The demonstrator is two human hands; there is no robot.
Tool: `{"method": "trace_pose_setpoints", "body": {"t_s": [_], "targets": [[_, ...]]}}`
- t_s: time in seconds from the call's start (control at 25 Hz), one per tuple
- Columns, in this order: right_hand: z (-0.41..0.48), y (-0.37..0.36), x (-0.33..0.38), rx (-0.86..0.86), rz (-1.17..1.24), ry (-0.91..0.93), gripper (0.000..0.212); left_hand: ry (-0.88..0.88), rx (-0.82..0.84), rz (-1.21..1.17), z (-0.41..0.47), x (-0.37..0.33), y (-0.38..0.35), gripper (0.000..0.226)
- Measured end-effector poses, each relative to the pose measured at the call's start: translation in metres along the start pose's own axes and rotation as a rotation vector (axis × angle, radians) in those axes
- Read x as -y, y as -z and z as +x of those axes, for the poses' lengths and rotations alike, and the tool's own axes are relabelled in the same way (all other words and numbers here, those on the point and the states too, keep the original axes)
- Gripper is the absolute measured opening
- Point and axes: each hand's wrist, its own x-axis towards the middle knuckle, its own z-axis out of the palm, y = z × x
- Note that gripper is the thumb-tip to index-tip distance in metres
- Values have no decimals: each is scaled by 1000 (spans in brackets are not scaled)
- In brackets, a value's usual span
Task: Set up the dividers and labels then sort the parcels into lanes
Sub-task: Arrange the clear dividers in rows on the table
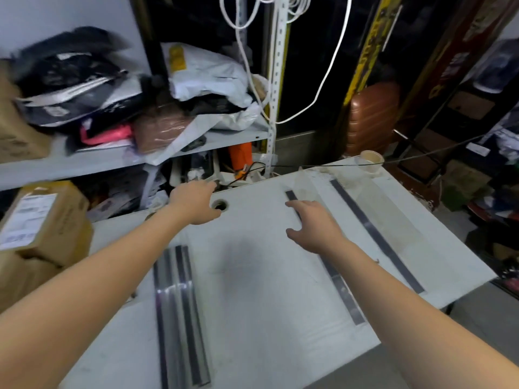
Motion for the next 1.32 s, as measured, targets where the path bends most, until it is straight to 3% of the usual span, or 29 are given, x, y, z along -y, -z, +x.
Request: {"method": "trace_pose_setpoints", "body": {"t_s": [0.28, 0.48, 0.72, 0.88, 1.12, 1.32], "targets": [[-8, -33, 86, 47, -26, 133, 65, 86, 35, -93, -66, 64, -32, 63], [-15, -66, 122, 109, -3, 118, 64, 53, 76, -173, -87, 89, -64, 62], [-36, -114, 148, 213, 119, 69, 63, -290, -15, -240, -89, 96, -92, 49], [-51, -135, 154, 297, 202, 8, 64, -489, -70, -221, -83, 93, -104, 27], [-68, -144, 150, 366, 331, -112, 49, -582, 45, -156, -67, 88, -105, 6], [-89, -144, 137, 538, 440, -199, 58, -572, 94, -155, -46, 87, -103, 8]]}}
